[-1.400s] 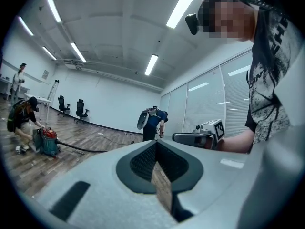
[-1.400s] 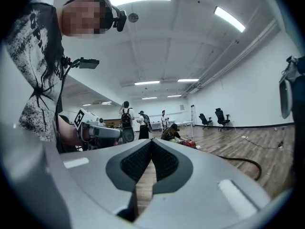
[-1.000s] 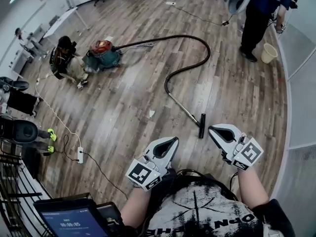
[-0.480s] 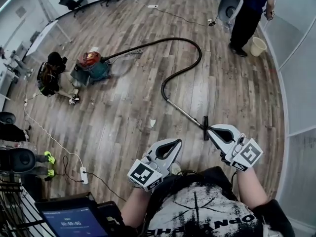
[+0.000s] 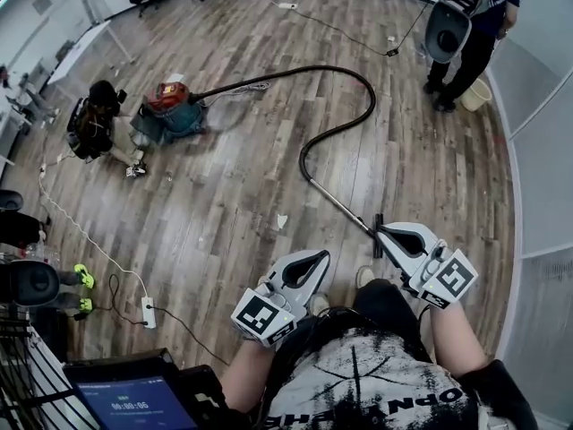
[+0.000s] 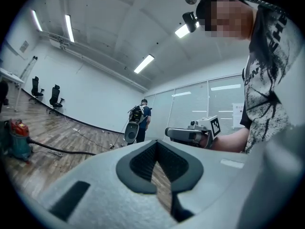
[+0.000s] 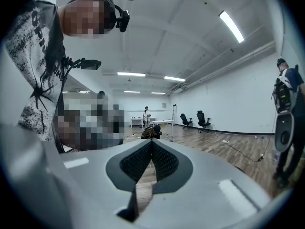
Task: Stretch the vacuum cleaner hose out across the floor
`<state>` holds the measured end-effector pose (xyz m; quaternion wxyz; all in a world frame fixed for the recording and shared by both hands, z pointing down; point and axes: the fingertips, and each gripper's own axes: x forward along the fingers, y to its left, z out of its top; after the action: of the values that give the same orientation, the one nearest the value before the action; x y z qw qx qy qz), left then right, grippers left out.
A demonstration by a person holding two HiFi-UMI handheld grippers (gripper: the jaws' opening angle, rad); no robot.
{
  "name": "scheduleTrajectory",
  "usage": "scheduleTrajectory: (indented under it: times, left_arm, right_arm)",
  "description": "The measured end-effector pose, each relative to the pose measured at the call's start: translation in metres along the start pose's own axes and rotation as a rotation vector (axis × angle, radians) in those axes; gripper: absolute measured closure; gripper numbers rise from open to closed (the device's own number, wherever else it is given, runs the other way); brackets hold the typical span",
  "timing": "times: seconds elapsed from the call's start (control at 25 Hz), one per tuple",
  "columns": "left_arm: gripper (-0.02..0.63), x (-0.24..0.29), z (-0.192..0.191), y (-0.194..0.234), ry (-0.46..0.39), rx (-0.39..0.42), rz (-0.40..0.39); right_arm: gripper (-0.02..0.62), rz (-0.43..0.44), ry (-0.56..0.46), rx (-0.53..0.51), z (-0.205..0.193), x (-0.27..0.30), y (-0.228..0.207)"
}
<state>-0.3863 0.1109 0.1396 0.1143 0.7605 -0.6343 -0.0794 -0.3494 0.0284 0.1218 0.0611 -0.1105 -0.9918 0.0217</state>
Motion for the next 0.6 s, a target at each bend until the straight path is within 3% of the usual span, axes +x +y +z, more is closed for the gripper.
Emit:
scheduleTrajectory:
  times: [0.36,0.6]
  left_arm:
    - [0.606,0.041,0.032,0.048,-0.014,0.029,0.096]
    - [0.606,0.101,0.052,0.077,-0.018,0.049,0.151]
  right_arm:
    - [0.588,0.104,0.010,-0.002,0.006,0.041,-0.051]
    - [0.588,0.152,-0.008,-0.019,0.017,0.050,-0.118]
